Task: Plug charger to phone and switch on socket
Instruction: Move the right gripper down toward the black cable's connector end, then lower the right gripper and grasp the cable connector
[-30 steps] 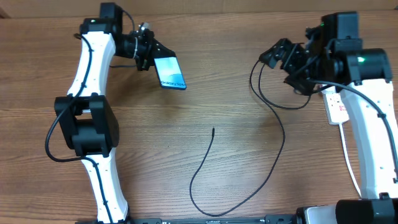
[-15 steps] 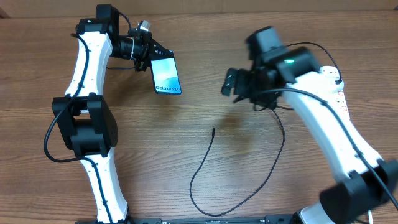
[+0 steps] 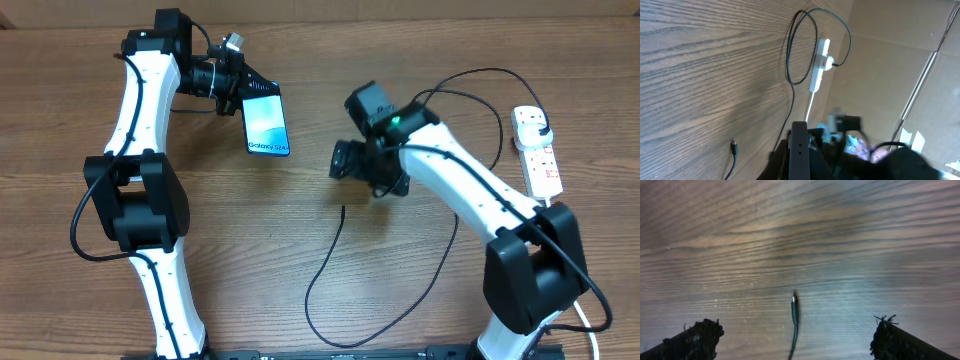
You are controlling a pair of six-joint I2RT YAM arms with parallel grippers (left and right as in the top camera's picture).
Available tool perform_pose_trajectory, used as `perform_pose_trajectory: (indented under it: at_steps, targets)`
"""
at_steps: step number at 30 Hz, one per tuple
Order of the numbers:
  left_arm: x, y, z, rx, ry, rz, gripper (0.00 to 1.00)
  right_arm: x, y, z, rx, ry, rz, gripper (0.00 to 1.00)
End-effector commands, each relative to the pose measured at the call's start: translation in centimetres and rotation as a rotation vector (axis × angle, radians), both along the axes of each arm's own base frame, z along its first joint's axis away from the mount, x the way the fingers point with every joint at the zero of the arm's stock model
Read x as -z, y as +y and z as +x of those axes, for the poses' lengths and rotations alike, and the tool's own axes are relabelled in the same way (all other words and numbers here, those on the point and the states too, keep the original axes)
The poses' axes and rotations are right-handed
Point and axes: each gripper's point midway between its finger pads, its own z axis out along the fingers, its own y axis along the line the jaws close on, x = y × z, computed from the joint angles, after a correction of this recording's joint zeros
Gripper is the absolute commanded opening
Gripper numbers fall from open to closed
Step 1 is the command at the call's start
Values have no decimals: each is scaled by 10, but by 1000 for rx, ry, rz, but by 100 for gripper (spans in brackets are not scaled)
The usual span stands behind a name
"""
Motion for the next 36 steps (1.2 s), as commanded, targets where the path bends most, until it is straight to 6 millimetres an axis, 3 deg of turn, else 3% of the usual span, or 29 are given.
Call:
perform_pose_trajectory:
  at_steps: [1, 6, 13, 20, 29, 33, 36]
  targets:
    - [-12, -1, 2, 12, -40, -43, 4, 23, 6, -21, 2, 53, 11, 100]
    - [-13, -2, 2, 12, -40, -47, 4, 46, 9, -35, -11, 65, 5, 98]
    - [-13, -2, 2, 12, -40, -47, 4, 49, 24, -40, -56, 22, -6, 96]
    - [-13, -2, 3, 12, -43, -47, 4, 52, 9, -42, -1, 15, -102, 91]
    - [-13, -1, 5, 11, -57, -46, 4, 52, 8, -39, 45, 12, -111, 89]
    - [-13, -1, 5, 11, -59, -46, 4, 63, 15, -40, 29, 46, -144, 87]
    - [-13, -1, 5, 11, -57, -46, 4, 71, 8, -42, 20, 71, -228, 87]
